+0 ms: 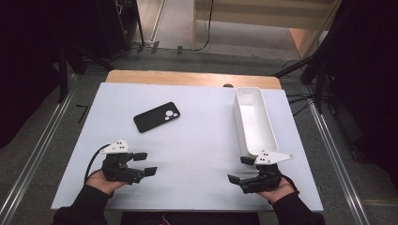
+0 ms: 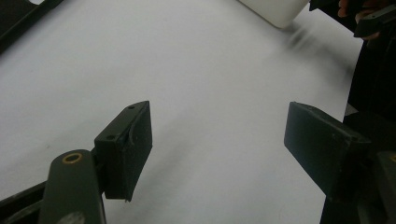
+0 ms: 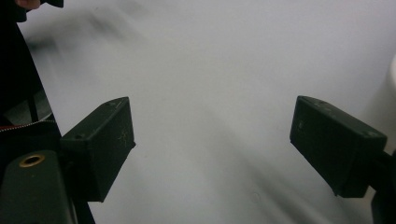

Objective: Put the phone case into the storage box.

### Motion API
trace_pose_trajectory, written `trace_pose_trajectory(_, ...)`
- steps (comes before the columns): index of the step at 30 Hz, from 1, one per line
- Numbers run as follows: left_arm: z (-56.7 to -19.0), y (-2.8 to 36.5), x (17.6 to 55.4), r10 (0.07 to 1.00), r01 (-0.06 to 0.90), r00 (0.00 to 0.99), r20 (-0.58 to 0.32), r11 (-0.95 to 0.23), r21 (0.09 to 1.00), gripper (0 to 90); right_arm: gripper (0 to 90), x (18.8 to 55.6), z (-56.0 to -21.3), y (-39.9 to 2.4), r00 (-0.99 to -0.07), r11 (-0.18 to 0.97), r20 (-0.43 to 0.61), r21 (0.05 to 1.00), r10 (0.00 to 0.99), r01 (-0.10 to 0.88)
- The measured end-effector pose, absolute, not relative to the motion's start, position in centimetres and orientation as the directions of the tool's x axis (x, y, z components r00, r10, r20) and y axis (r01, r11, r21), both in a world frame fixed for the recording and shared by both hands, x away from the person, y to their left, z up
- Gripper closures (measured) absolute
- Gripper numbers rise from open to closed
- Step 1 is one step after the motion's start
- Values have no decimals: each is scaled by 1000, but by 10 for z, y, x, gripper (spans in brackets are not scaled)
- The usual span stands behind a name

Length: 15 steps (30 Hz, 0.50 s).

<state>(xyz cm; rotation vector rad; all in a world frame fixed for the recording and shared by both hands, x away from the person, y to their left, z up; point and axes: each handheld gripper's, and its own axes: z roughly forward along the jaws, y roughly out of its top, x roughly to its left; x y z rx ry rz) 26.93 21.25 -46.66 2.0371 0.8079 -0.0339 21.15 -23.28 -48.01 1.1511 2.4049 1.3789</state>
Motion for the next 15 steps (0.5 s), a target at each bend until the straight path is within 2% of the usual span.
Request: trace_pose_trajectory(15, -467, 213, 269, 524, 558, 786, -328, -374, 741, 232, 122, 212, -480, -232, -703, 285, 243, 790, 668, 543)
